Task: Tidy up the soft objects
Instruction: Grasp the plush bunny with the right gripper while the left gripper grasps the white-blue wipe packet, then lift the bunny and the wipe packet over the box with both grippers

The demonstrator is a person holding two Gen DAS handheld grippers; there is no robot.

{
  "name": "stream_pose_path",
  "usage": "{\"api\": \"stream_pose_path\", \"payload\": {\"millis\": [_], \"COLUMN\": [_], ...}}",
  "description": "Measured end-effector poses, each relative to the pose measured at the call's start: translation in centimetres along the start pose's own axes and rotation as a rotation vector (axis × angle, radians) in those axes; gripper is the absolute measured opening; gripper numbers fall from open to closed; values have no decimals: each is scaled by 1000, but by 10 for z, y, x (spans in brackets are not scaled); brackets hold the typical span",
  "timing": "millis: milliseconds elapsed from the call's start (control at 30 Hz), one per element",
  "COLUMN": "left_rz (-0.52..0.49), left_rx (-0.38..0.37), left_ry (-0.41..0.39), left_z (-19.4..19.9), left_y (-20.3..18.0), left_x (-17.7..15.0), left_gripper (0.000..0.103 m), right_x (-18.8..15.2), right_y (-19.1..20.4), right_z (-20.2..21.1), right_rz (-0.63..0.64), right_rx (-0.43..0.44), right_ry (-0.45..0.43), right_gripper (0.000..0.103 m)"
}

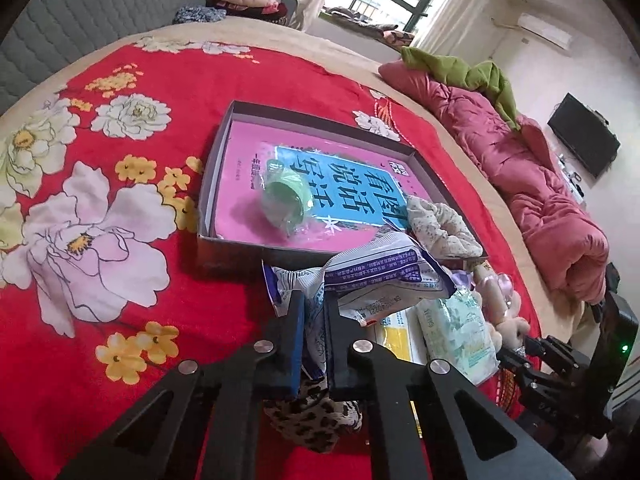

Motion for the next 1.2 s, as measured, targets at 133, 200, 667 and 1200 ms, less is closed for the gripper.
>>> {"api": "stream_pose_path", "payload": {"millis": [133,200,667,1200], "left_rz": [9,14,5,-5], "left_rx": [-4,0,18,90], "left_ry": [-10,-15,-77,-140], "left_z": [6,9,46,70], "left_y": [-1,-2,-20,-46], "left_x": [0,0,13,46], "left_gripper": [7,7,7,7], "right_x": [3,4,17,58], "right_y": [1,2,16,33], "right_z": [9,15,40,66], "right_rz": [4,11,41,64], "right_rx": [2,0,36,76], "right_ry": [-34,-59,-149,-242], "right_gripper": [42,42,42,42]}}
Point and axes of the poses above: each gripper's, at about its wrist camera, not at the fingertips, and z roughly against the way its jaws point, y to its left, x to its top, the point moved 3 cm from there along -z, roughly the way its jaws point, and after that the axes turned 8 degrees about -z, right-handed, at the moved point
